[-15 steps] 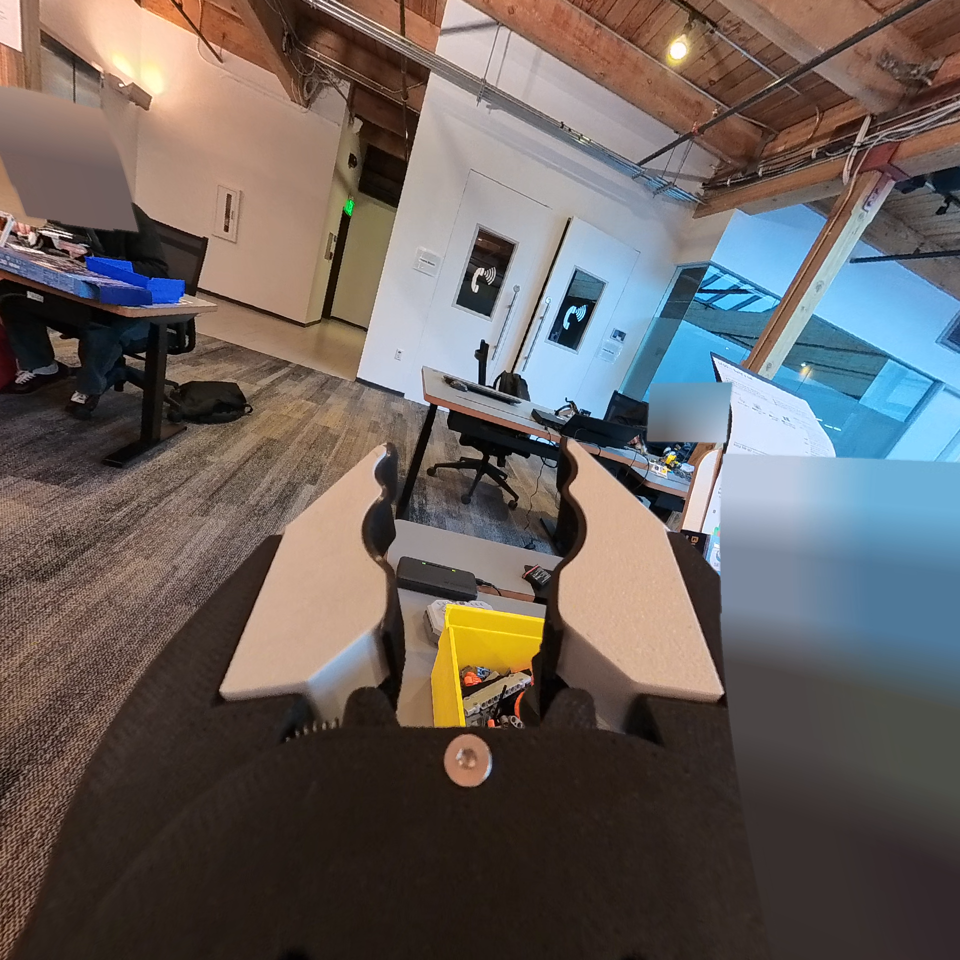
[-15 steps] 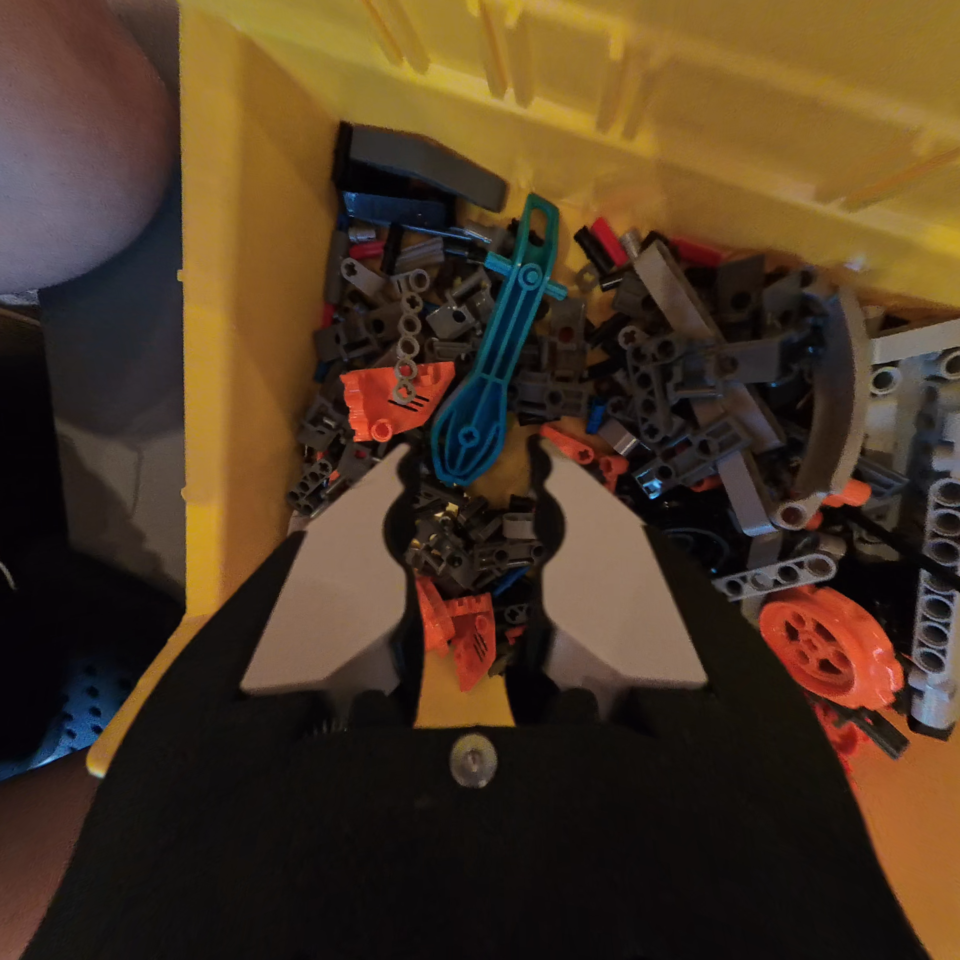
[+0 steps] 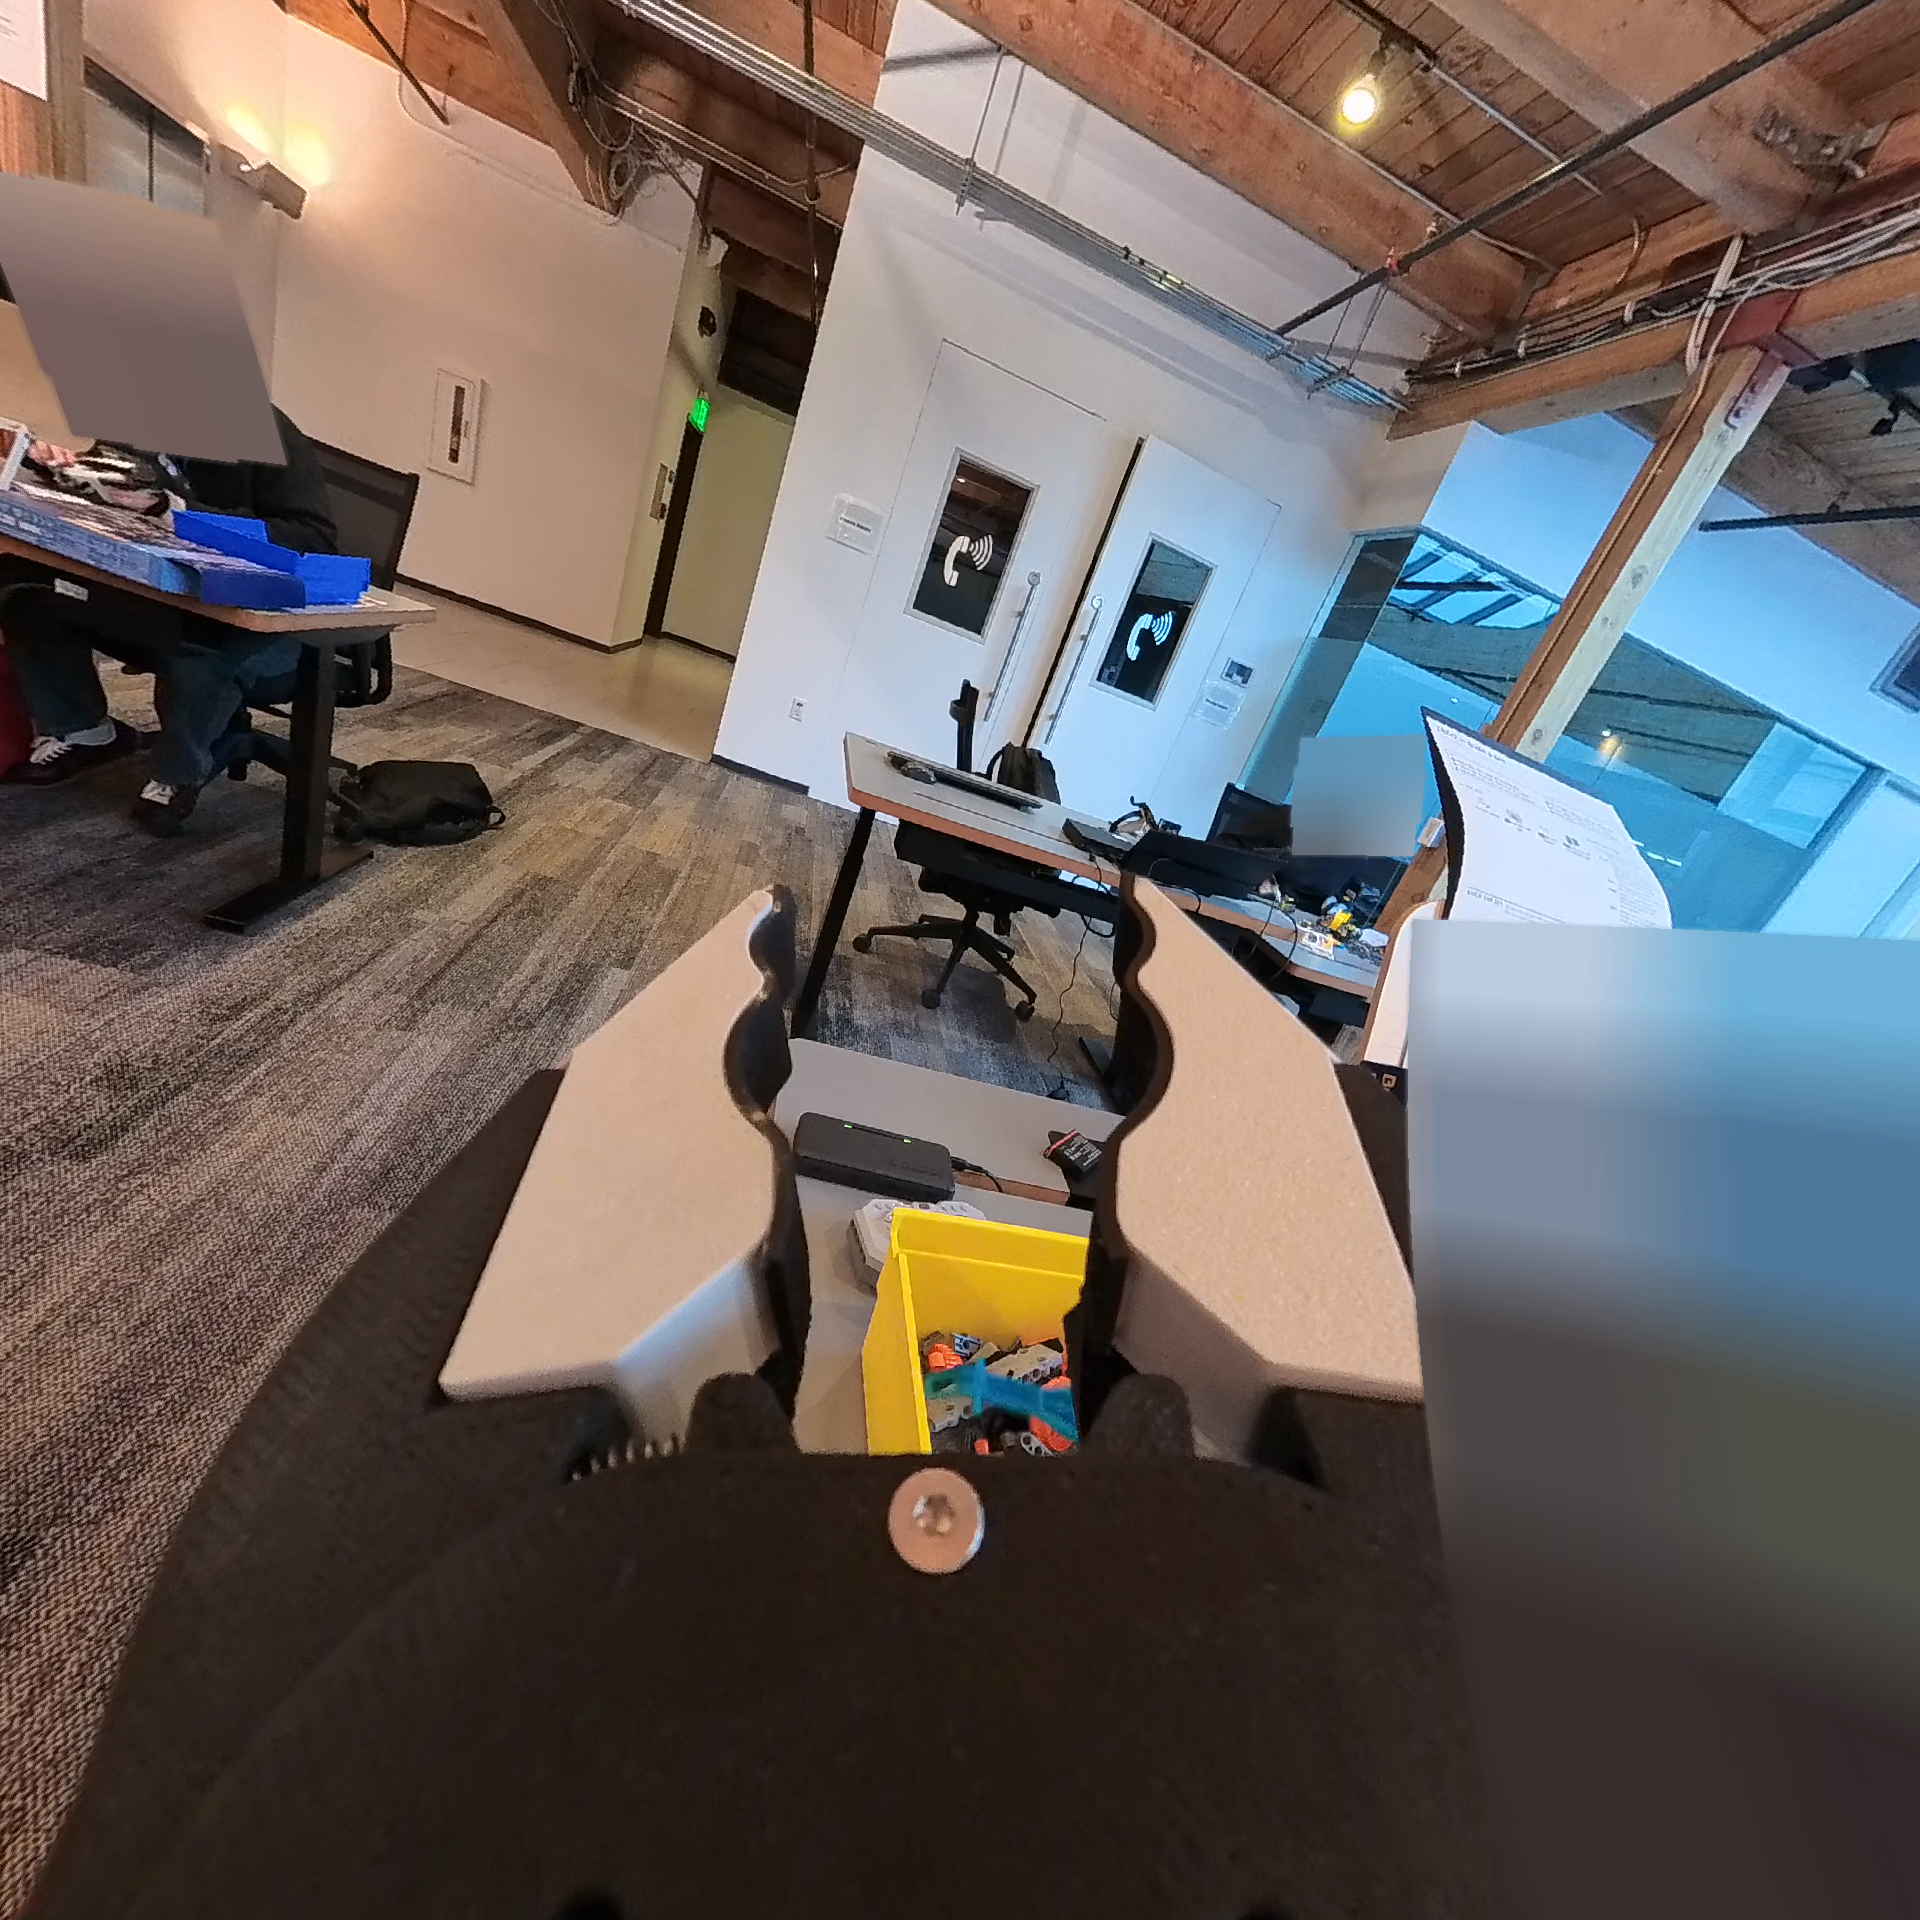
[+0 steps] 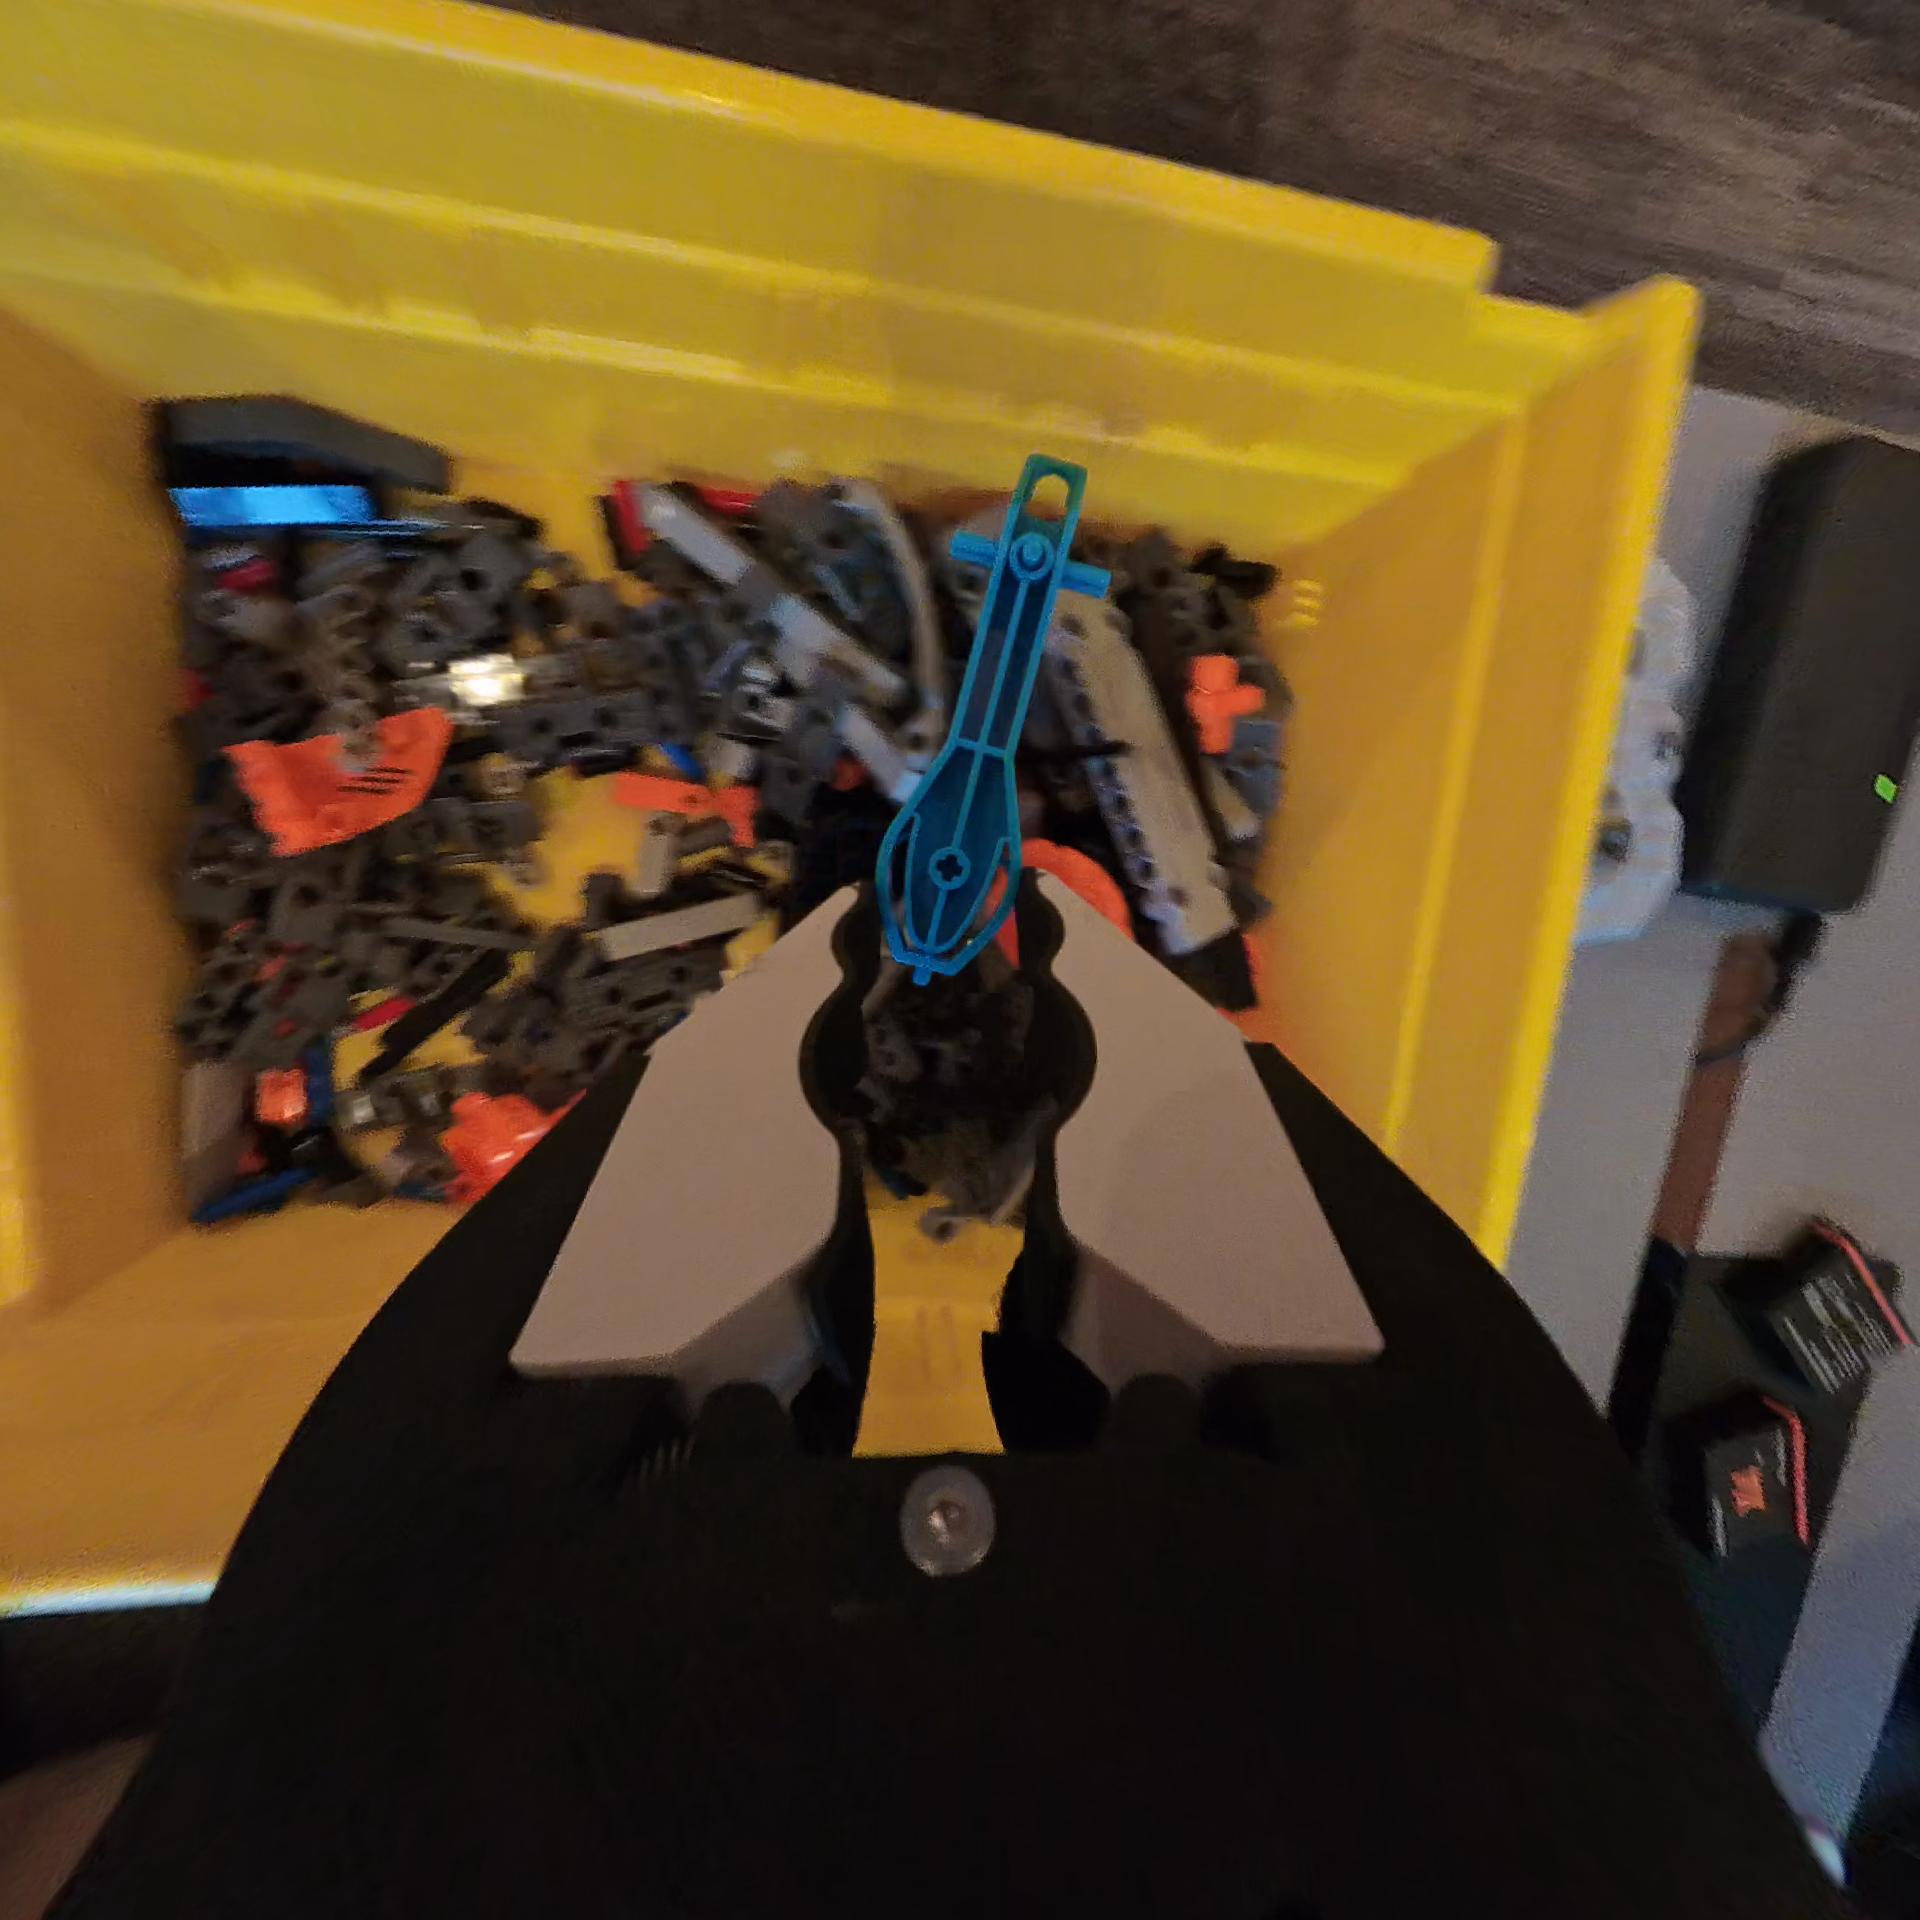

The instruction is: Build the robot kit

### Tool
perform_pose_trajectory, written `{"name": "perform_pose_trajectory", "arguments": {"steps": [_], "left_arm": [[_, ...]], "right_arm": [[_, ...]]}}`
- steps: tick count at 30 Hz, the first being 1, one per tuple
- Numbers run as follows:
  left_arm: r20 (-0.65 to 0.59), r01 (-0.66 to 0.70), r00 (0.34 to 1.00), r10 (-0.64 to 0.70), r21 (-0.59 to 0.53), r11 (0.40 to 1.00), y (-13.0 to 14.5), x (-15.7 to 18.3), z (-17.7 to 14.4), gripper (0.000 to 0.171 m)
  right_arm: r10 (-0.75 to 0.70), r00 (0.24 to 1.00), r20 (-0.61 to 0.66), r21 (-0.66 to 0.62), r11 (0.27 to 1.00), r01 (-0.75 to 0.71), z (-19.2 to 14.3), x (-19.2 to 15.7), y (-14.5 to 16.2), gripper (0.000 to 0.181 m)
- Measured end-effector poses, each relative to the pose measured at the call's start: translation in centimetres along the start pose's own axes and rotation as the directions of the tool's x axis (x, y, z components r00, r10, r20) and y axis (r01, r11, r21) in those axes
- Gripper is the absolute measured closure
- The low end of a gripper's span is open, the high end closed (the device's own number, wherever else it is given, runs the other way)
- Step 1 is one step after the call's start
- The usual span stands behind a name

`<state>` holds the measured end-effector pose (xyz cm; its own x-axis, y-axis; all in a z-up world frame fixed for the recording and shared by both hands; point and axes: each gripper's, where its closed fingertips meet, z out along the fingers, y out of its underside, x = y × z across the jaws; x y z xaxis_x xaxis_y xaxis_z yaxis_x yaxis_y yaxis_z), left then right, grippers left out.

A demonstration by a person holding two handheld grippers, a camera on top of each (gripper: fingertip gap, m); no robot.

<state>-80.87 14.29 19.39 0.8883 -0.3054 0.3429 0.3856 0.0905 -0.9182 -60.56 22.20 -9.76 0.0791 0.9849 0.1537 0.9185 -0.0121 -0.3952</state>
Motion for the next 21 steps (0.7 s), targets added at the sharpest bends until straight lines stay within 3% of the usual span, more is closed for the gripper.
{"name": "perform_pose_trajectory", "arguments": {"steps": [6,10,12,14,16,19,21], "left_arm": [[0.0,-0.002,1.0,0.002,-0.007,1.0,0.1,0.0,0.1,0.113],[-0.001,0.001,1.0,-0.001,0.001,1.0,0.0,0.0,0.0,0.113],[-0.001,0.002,1.0,-0.002,0.003,1.0,0.0,0.0,-0.1,0.113],[-0.003,0.002,1.0,-0.002,0.0,1.0,0.0,0.0,-0.1,0.113],[-0.001,0.0,1.0,0.0,-0.002,1.0,0.0,0.0,0.0,0.113],[-0.002,-0.001,1.0,0.001,-0.003,1.0,0.1,0.0,0.0,0.113],[0.0,-0.001,1.0,0.001,-0.002,1.0,0.0,0.0,-0.1,0.113]], "right_arm": [[0.033,0.997,-0.074,-0.116,0.992,-0.041,1.8,2.1,2.3,0.152],[-0.01,0.999,-0.054,-0.068,0.998,0.006,0.5,1.0,1.3,0.139],[-0.055,0.997,0.061,0.018,0.998,0.054,-0.8,-1.8,-0.1,0.141],[-0.112,0.948,0.299,0.082,0.992,0.091,-1.9,-6.9,-0.7,0.14],[-0.117,0.856,0.503,0.007,0.991,0.131,-2.1,-11.6,0.8,0.129],[-0.189,0.83,0.525,-0.128,0.946,0.297,0.0,-13.9,3.5,0.102],[-0.209,0.821,0.532,-0.14,0.934,0.328,0.7,-14.8,3.7,0.101]]}}
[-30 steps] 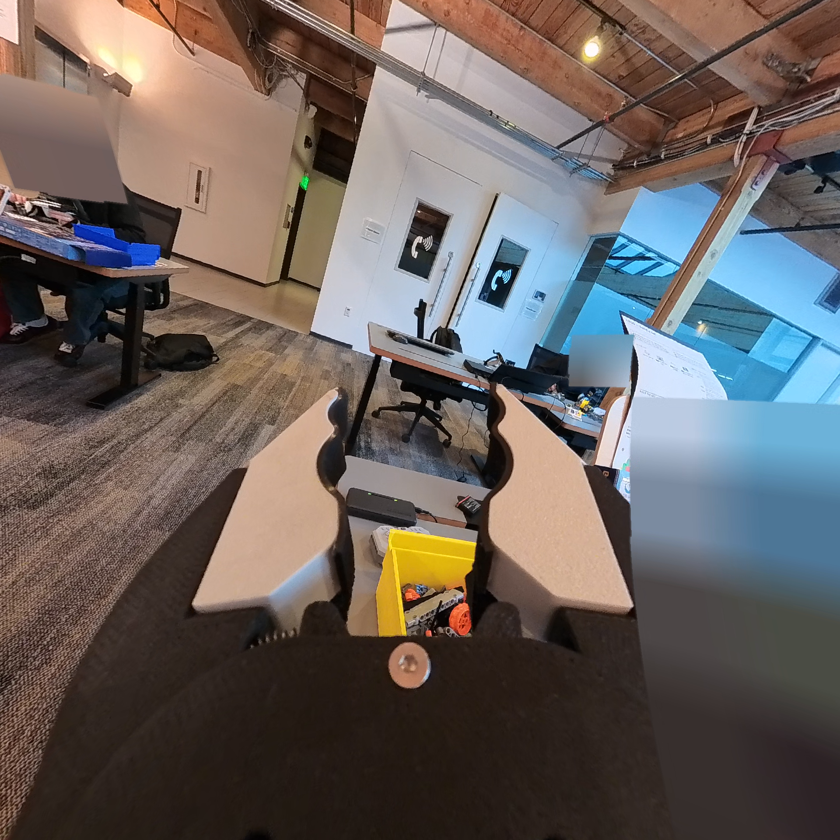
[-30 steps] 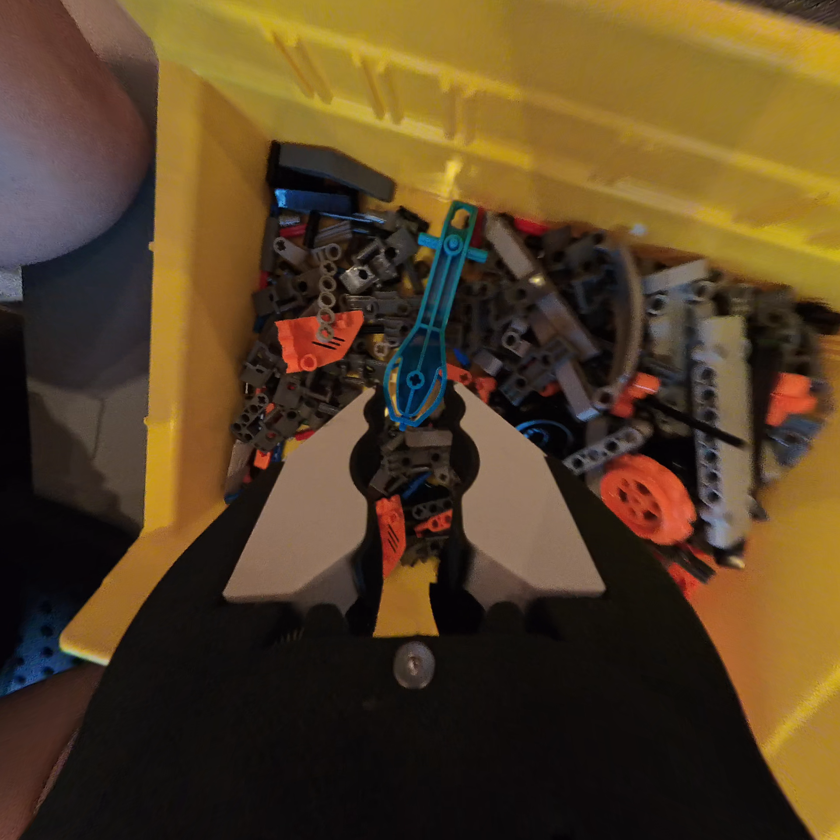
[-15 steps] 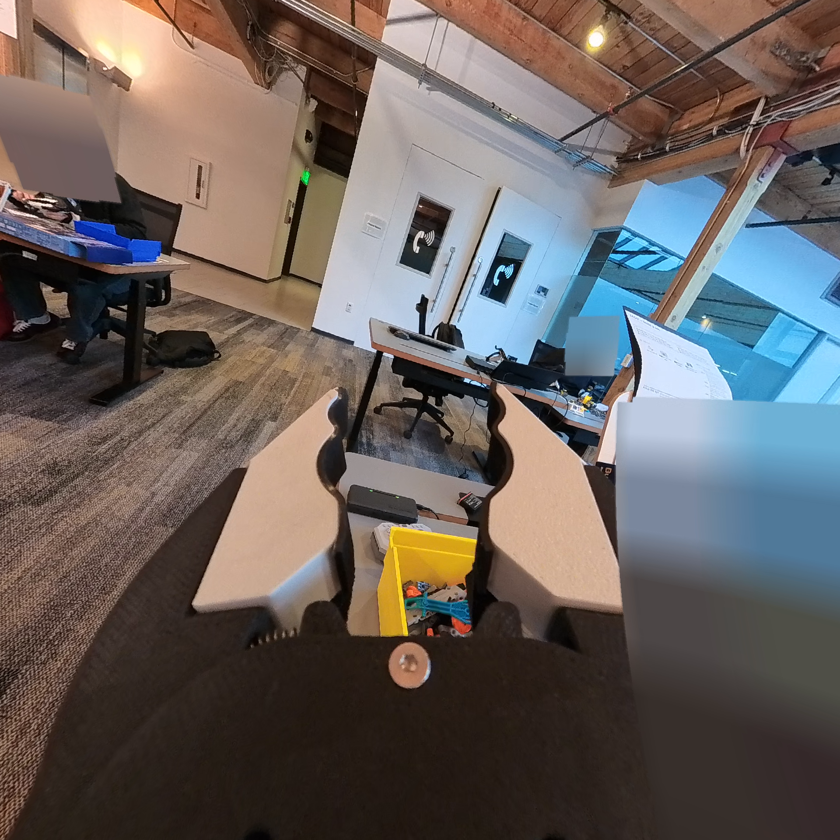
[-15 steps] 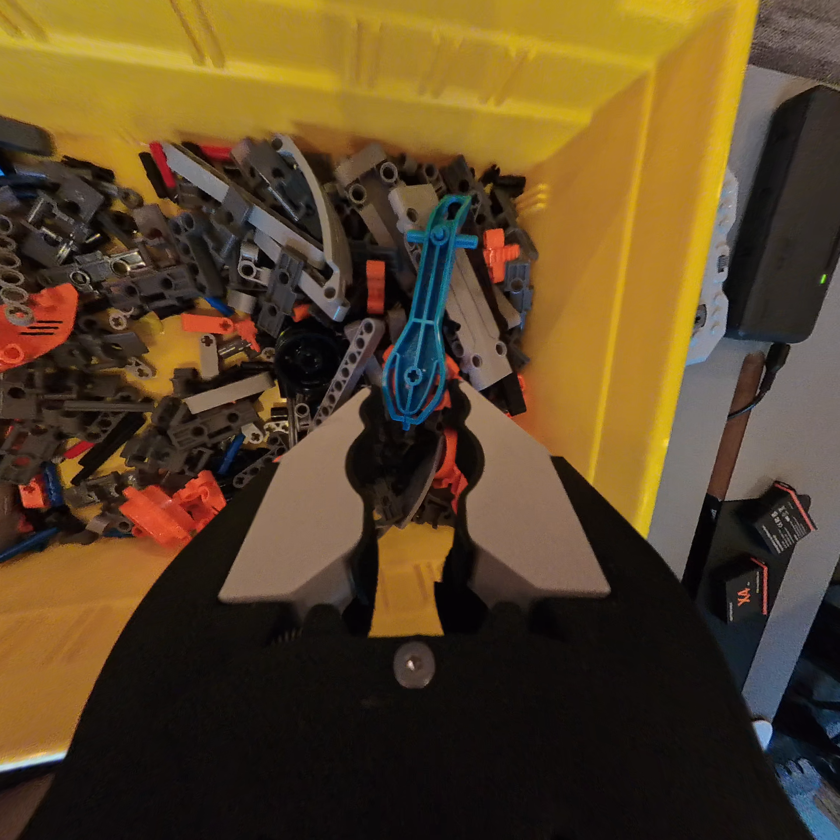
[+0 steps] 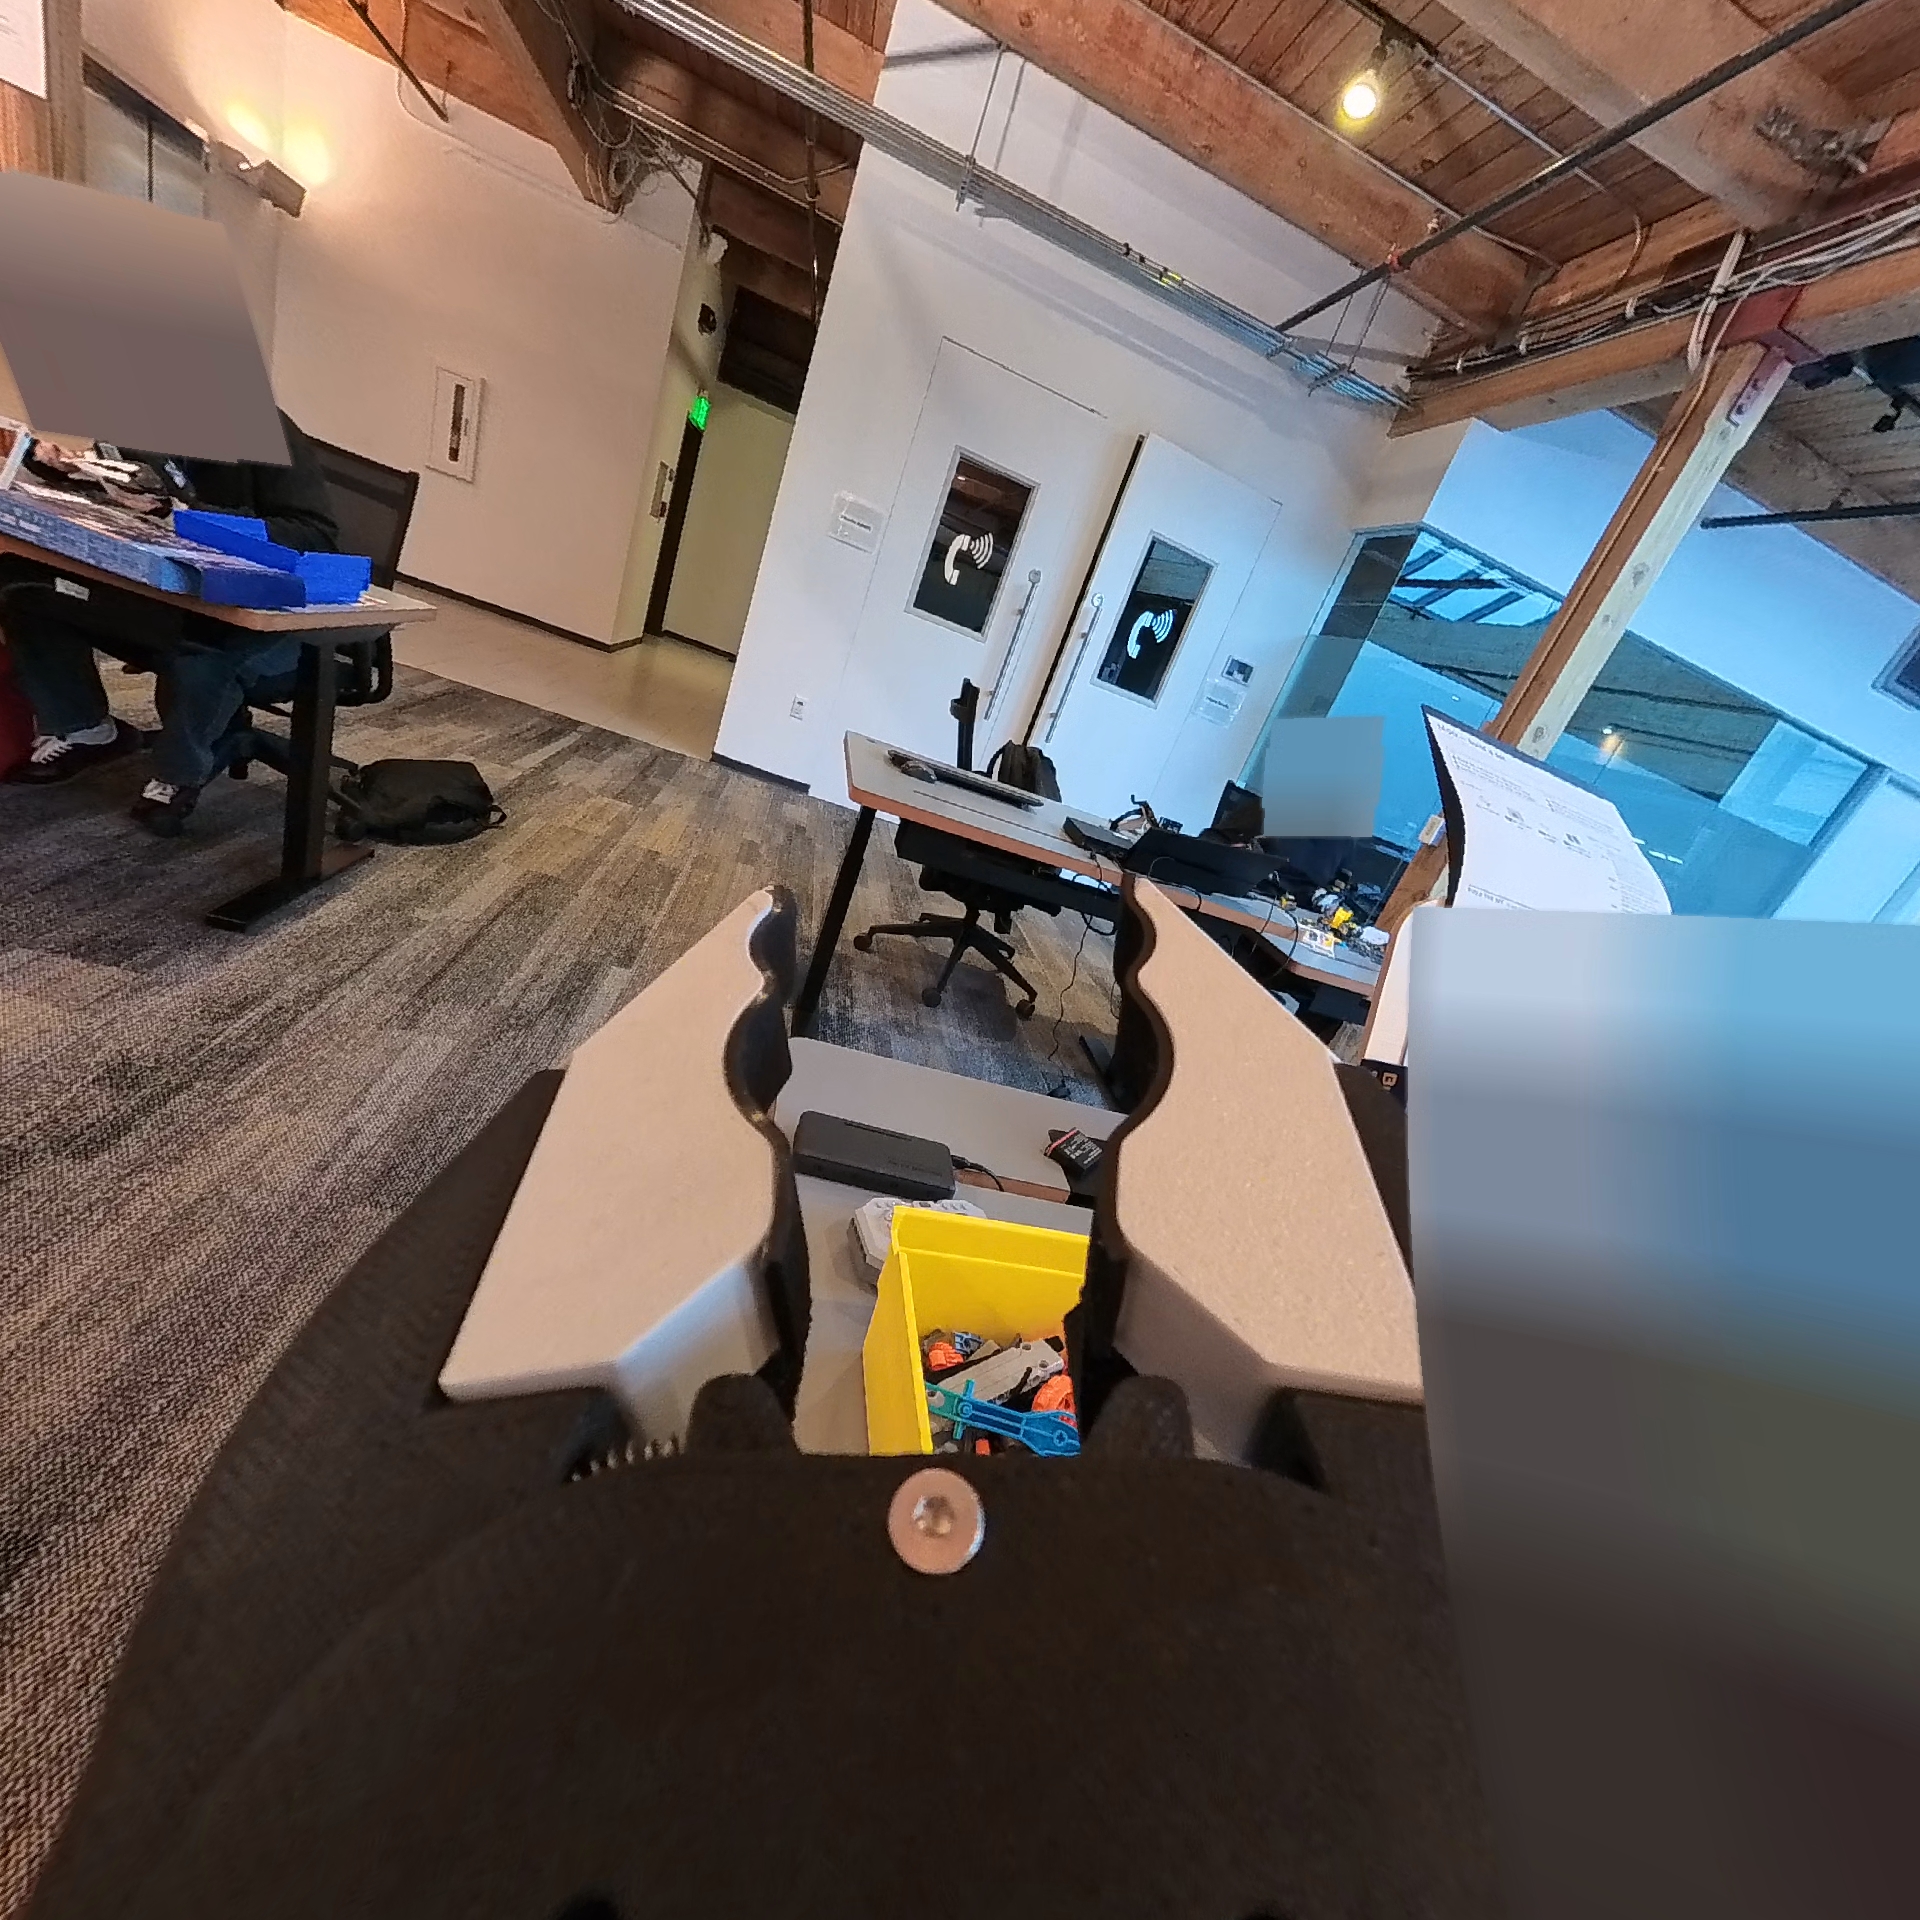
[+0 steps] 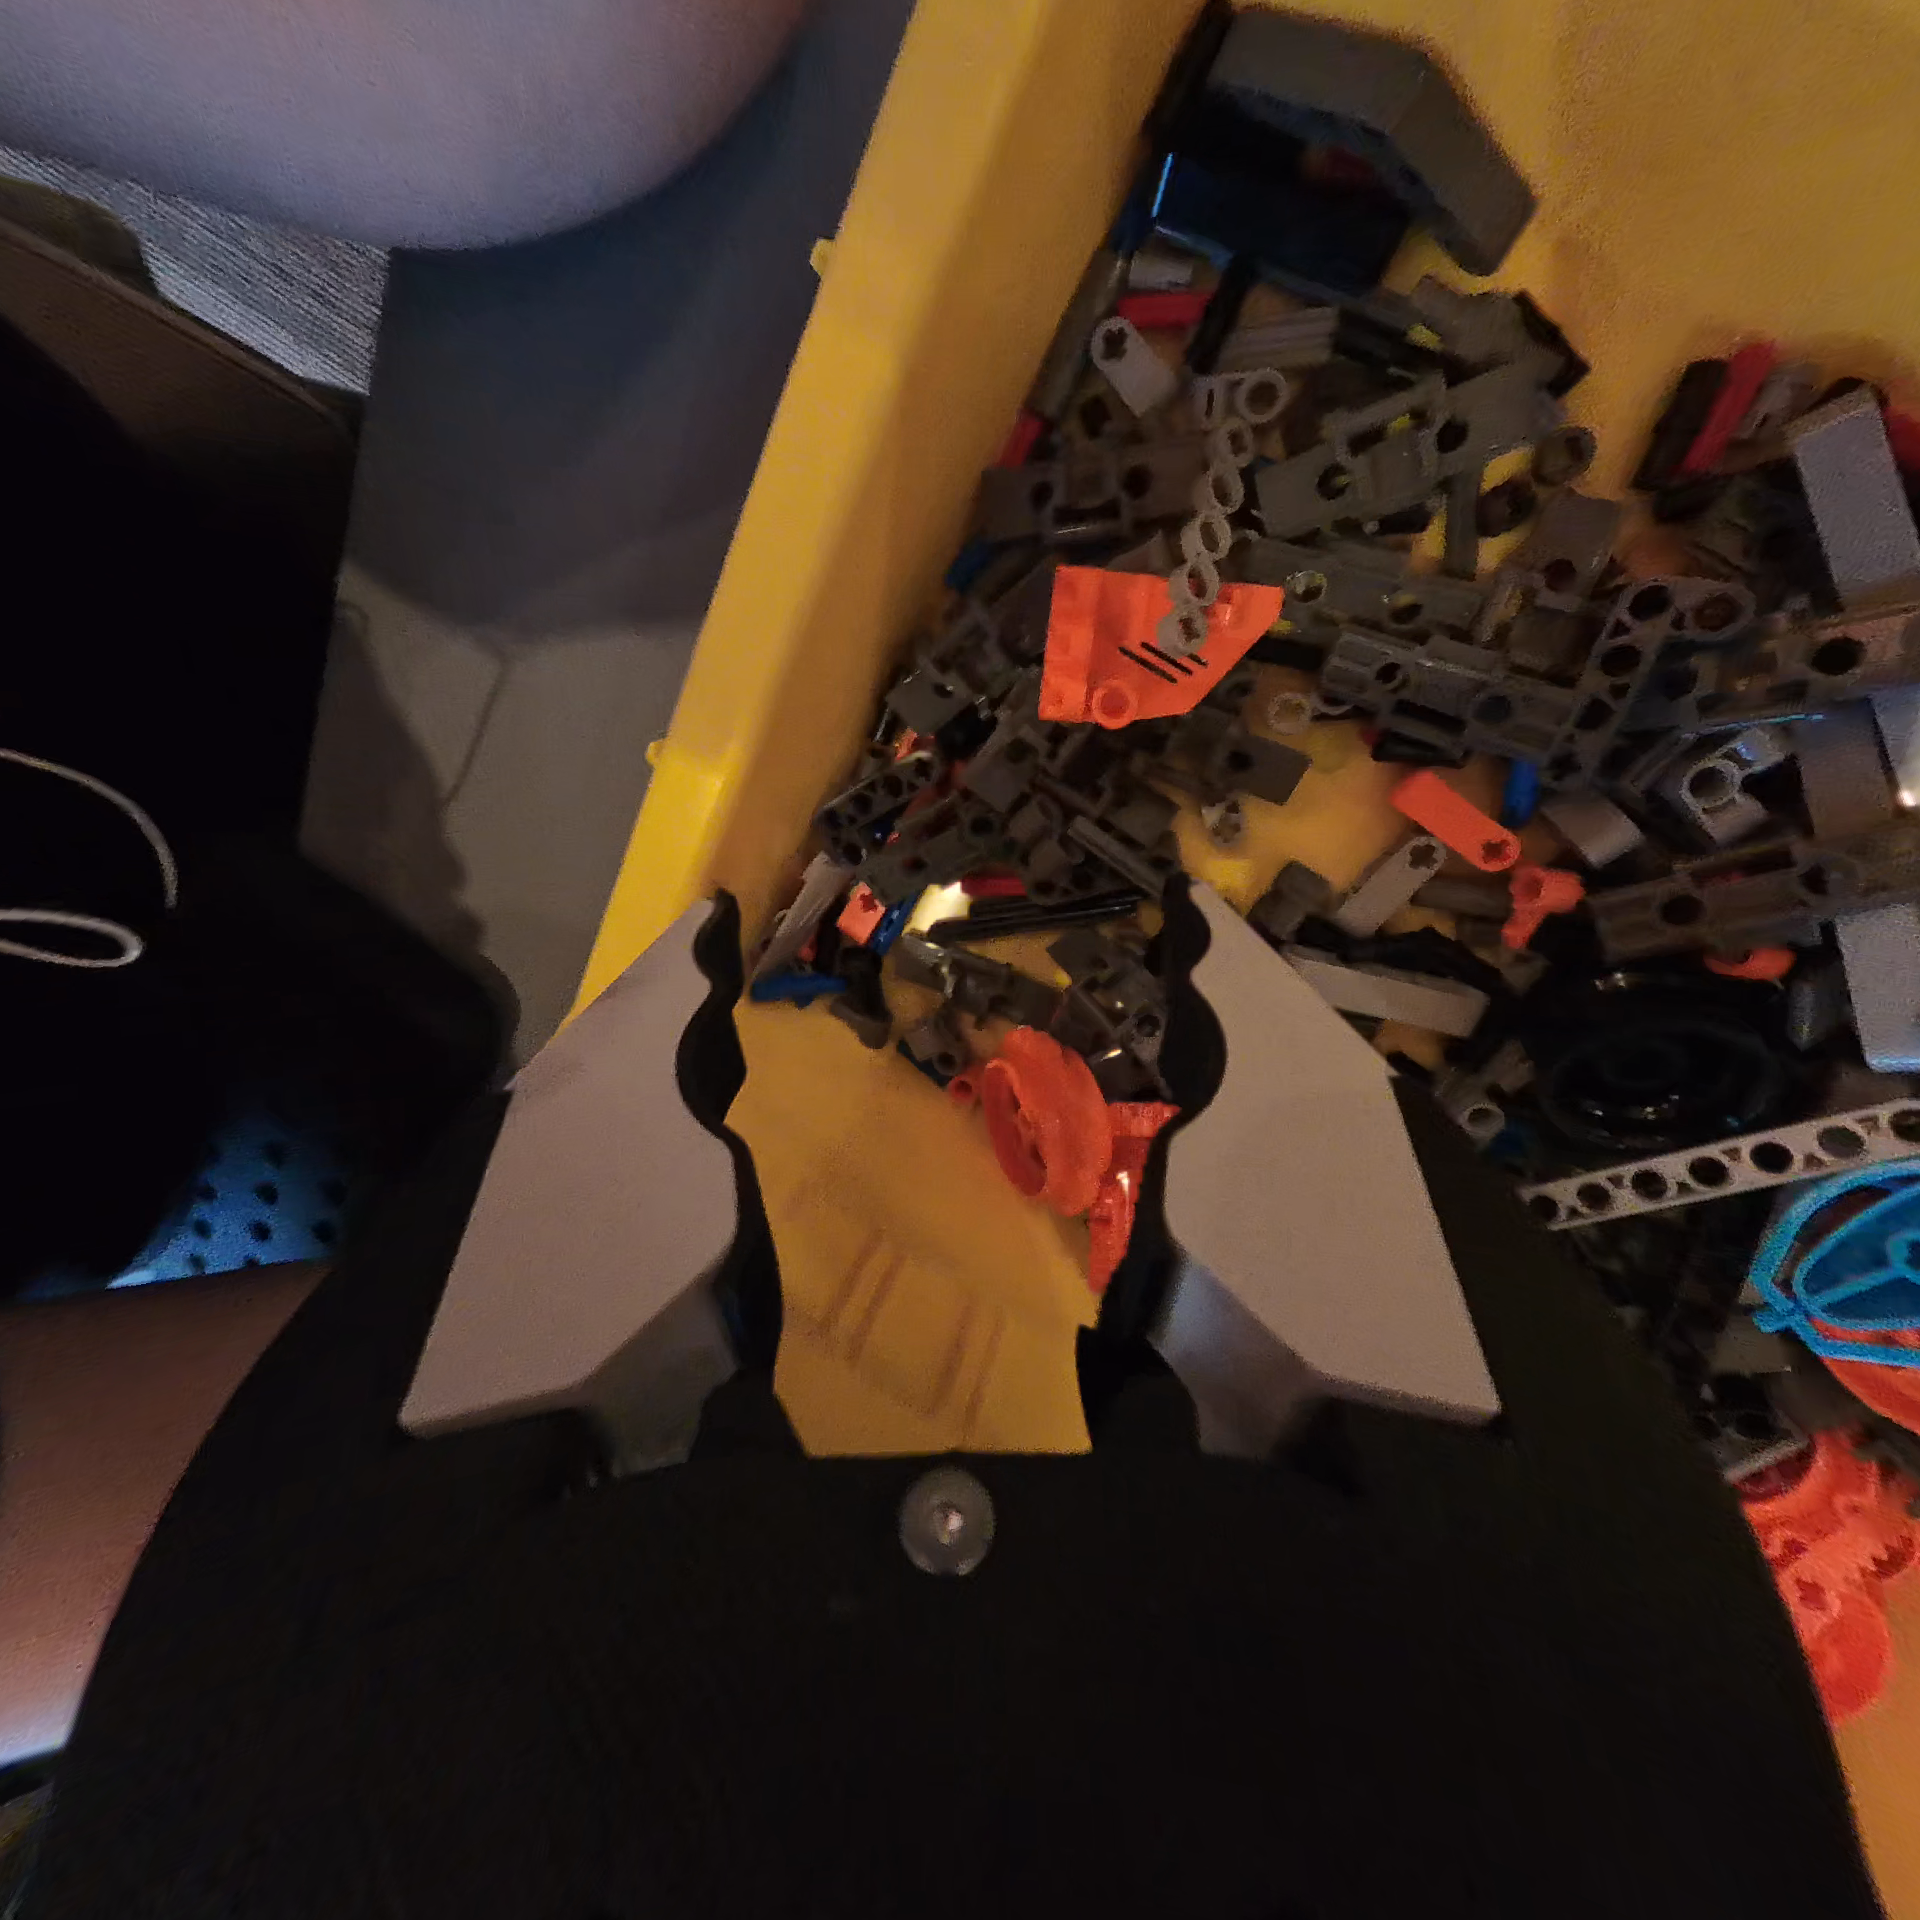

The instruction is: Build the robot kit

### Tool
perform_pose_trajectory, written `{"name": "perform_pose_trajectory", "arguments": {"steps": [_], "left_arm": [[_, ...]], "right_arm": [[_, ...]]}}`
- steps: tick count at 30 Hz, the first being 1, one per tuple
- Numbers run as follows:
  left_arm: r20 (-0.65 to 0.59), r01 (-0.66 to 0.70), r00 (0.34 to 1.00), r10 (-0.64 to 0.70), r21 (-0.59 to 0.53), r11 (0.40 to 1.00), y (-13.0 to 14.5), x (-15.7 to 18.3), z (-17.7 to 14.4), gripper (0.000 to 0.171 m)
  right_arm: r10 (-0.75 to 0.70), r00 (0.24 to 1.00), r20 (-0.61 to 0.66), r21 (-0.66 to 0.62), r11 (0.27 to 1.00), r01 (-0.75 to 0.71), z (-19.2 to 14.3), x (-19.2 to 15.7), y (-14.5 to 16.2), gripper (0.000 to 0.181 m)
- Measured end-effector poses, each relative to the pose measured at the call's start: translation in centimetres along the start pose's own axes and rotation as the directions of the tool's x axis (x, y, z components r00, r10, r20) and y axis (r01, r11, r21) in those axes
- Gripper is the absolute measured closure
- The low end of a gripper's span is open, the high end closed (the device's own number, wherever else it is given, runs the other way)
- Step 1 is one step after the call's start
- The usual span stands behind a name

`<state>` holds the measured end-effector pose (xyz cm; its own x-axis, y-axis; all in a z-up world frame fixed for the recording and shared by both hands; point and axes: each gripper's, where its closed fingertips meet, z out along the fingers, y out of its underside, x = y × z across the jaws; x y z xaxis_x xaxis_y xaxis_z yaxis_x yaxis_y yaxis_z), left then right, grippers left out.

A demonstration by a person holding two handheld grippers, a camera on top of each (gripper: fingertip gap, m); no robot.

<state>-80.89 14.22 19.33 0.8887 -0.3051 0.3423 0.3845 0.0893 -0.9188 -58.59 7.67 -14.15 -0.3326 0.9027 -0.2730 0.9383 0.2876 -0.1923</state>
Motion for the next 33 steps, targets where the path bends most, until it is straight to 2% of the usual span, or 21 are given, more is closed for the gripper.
{"name": "perform_pose_trajectory", "arguments": {"steps": [3,9,11,12,13,17,19,23,26,33], "left_arm": [[0.001,0.002,1.0,-0.002,0.003,1.0,-0.1,-0.1,0.0,0.113],[-0.002,-0.004,1.0,0.004,-0.007,1.0,0.1,0.1,0.2,0.113],[-0.001,-0.008,1.0,0.008,-0.006,1.0,0.1,0.2,0.2,0.113],[-0.001,-0.006,1.0,0.006,-0.003,1.0,0.1,0.2,0.1,0.113],[-0.002,-0.003,1.0,0.003,0.0,1.0,0.0,0.1,0.1,0.113],[0.001,0.003,1.0,-0.003,0.006,1.0,-0.1,-0.1,-0.1,0.113],[0.001,0.003,1.0,-0.003,0.012,1.0,-0.2,-0.1,-0.1,0.113],[0.0,-0.001,1.0,0.001,0.006,1.0,-0.1,0.0,0.0,0.113],[-0.001,-0.003,1.0,0.003,-0.002,1.0,0.1,0.1,0.2,0.113],[-0.003,-0.002,1.0,0.002,0.005,1.0,-0.1,0.1,0.1,0.113]], "right_arm": [[0.005,0.998,-0.059,-0.054,0.999,-0.008,0.8,0.5,0.6,0.096],[-0.047,0.988,-0.15,-0.147,0.989,0.025,1.6,1.1,0.9,0.099],[-0.041,0.99,-0.135,-0.163,0.986,0.019,1.9,0.8,0.9,0.106],[-0.036,0.989,-0.143,-0.168,0.986,0.012,1.9,1.0,1.0,0.118],[-0.029,0.989,-0.147,-0.168,0.986,0.004,1.8,1.2,1.0,0.122],[0.025,0.988,-0.155,-0.141,0.989,-0.047,1.5,1.9,0.8,0.127],[0.042,0.984,-0.172,-0.096,0.994,-0.059,1.1,2.6,0.2,0.148],[0.064,0.973,-0.221,-0.044,0.996,-0.076,0.3,4.4,-0.2,0.174],[0.08,0.97,-0.228,-0.024,0.996,-0.088,0.1,5.1,-0.2,0.175],[0.142,0.933,-0.331,0.059,0.99,-0.129,-1.7,7.8,-0.6,0.175]]}}
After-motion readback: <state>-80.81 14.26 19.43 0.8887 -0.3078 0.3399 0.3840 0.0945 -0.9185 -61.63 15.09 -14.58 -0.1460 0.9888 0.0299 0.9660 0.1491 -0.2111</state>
